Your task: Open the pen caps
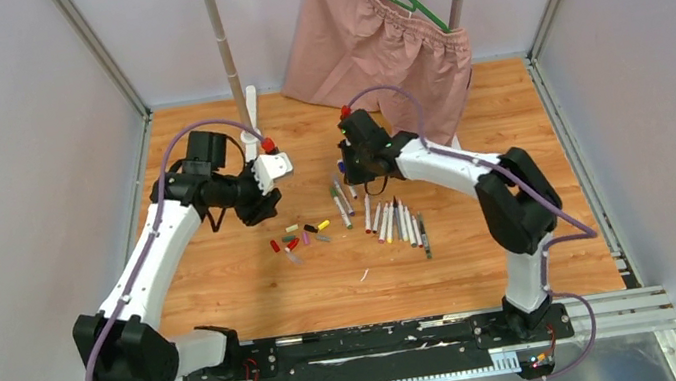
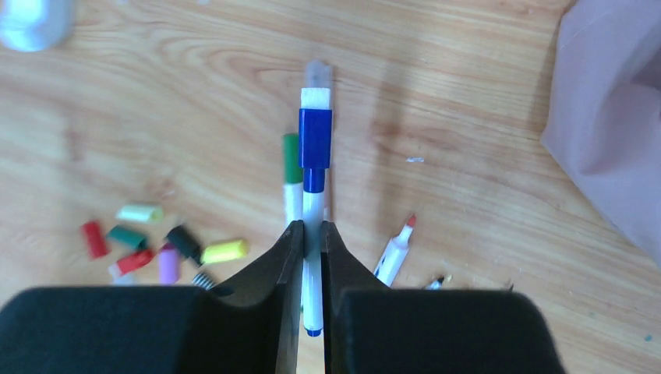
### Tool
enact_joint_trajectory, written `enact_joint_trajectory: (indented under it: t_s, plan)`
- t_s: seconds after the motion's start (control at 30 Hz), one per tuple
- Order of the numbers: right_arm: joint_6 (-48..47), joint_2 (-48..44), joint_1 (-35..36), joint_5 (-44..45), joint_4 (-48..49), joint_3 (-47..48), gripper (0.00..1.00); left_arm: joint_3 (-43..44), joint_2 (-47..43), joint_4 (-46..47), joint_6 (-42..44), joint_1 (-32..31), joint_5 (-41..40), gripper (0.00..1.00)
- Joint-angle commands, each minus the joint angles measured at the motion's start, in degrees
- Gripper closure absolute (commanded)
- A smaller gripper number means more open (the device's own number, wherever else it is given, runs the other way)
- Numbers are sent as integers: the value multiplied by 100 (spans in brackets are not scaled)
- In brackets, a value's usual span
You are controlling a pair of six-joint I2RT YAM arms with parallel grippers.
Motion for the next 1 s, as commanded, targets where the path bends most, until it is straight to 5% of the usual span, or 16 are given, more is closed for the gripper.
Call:
enact_joint_trajectory:
  t_s: [0.0,0.33,0.7,0.97]
  plan:
    - [-487,-807,-114,-1633,-146,-331,100,-89,-490,-131,581,35,313,49]
    - [-354,-1639,38,-5310,246,-1062,100,-607,-1822,-122,2482,-384,536,32]
    - [170,-1588,593,-5675,490,-446,100,-1010,-2388,-152,3606,-1574,-345,31]
    - [608,-1333,690,-5929,984,-379,100,-1254,-2340,-147,4335,-1834,-978,46]
